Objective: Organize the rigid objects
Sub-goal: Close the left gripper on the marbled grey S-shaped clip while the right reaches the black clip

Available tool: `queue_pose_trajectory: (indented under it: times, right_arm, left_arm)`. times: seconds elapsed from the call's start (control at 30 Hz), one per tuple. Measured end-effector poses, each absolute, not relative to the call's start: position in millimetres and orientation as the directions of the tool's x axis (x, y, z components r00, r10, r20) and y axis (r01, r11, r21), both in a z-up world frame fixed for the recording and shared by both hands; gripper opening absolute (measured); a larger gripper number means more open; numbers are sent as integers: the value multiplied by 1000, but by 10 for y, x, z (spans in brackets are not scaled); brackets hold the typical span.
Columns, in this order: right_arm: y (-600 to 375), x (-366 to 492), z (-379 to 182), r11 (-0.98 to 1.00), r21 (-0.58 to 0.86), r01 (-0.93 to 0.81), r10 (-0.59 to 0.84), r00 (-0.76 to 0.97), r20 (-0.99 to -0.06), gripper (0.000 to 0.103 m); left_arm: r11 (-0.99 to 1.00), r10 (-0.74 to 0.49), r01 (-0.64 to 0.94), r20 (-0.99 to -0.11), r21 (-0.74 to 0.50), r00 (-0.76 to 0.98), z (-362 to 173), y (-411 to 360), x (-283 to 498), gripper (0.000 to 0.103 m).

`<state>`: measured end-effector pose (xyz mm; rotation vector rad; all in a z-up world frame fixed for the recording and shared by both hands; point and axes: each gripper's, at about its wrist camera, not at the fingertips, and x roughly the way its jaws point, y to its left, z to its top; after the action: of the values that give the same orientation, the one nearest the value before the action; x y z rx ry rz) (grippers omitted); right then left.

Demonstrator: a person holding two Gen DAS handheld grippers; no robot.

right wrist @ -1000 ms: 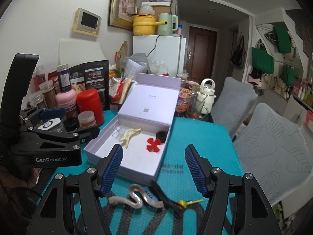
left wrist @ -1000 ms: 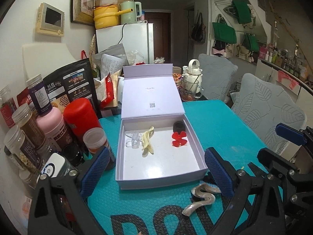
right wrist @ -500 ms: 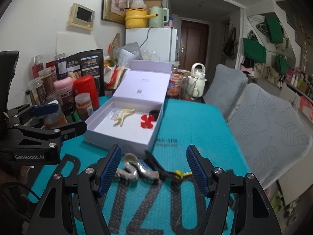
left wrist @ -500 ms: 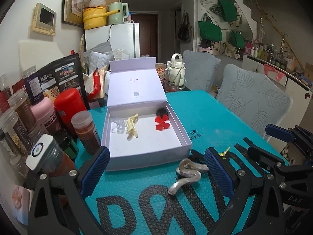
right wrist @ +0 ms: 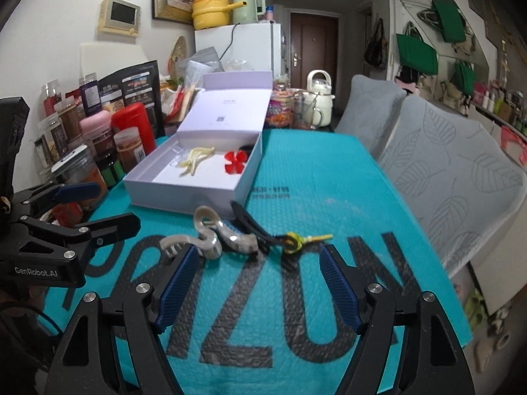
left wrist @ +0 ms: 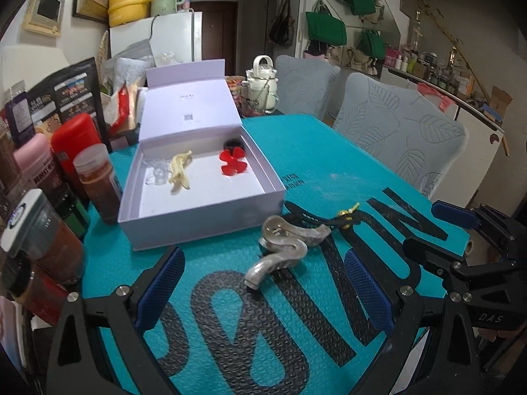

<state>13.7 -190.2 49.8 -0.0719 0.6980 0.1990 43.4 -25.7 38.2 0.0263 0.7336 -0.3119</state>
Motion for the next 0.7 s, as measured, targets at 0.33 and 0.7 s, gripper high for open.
queue_pose_trajectory:
  times: [0.33, 0.7]
  right_arm:
    - [-1931, 204, 163, 981, 29, -192, 160, 715, -681, 78]
    - [-2046, 381, -75, 985, 52, -162, 151, 693, -705, 78]
  left_arm:
    - [934, -323, 338, -665, -112, 673, 141, -275, 581, 99]
    - [886, -383, 451, -724, -112, 573, -150, -488, 963, 99]
